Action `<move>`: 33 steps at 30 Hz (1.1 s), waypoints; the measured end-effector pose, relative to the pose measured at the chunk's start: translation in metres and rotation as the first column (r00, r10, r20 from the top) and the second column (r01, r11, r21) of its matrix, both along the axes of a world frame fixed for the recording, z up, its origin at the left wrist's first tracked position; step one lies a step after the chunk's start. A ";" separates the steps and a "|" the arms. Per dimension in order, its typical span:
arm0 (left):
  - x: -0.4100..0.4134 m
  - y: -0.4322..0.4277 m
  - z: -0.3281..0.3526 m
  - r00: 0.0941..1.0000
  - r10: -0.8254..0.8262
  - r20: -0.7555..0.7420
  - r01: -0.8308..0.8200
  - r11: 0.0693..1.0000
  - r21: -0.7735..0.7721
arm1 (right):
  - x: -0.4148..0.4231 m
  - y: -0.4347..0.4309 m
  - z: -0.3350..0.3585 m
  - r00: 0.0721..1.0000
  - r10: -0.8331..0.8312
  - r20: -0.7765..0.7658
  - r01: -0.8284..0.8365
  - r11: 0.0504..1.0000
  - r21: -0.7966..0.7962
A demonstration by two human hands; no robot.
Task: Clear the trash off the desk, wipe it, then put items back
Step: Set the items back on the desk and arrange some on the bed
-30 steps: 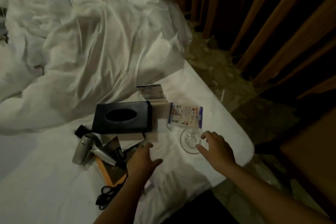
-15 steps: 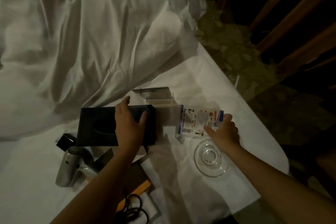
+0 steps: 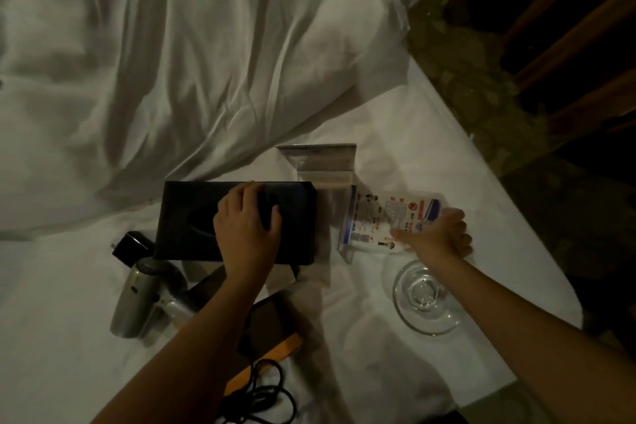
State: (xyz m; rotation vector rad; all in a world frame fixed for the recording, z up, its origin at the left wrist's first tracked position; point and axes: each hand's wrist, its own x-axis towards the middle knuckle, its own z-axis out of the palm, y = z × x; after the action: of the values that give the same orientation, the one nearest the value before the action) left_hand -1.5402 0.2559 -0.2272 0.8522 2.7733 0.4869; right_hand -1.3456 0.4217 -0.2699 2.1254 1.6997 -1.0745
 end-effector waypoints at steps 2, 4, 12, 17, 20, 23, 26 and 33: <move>0.000 -0.005 -0.001 1.000 0.022 0.014 -0.022 1.000 0.002 | -0.001 0.002 -0.003 0.999 -0.038 0.012 0.038 0.999 -0.029; -0.001 -0.010 -0.002 0.999 0.041 0.026 -0.042 0.999 0.009 | -0.002 0.004 -0.001 0.993 -0.099 -0.071 0.096 0.994 -0.050; -0.014 -0.036 0.013 0.991 0.090 0.096 -0.088 0.996 -0.017 | -0.023 -0.004 0.077 0.799 0.304 -0.518 -0.235 0.952 0.197; -0.016 -0.047 0.020 0.992 0.077 0.101 -0.077 0.997 -0.002 | -0.055 -0.002 0.104 0.504 0.859 -0.092 -0.716 0.475 0.512; -0.016 -0.062 0.018 0.989 0.096 0.111 -0.095 0.995 -0.011 | -0.071 -0.007 0.103 0.376 0.923 0.084 -0.742 0.246 0.623; -0.014 -0.083 0.014 0.984 0.142 0.106 -0.139 0.990 -0.032 | -0.084 -0.010 0.101 0.325 0.916 0.234 -0.727 0.084 0.682; -0.007 -0.106 0.010 0.977 0.178 0.114 -0.173 0.983 -0.053 | -0.097 -0.003 0.098 0.246 0.929 0.276 -0.768 0.013 0.640; 0.022 -0.144 0.000 0.962 0.246 0.122 -0.235 0.967 -0.094 | -0.101 -0.014 0.089 0.320 0.925 0.207 -0.772 0.128 0.622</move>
State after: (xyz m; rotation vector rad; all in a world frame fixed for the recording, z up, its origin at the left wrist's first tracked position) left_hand -1.5181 0.1119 -0.2274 0.4486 2.7633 0.4520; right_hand -1.4470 0.4077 -0.1806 0.6327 3.0942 -0.3222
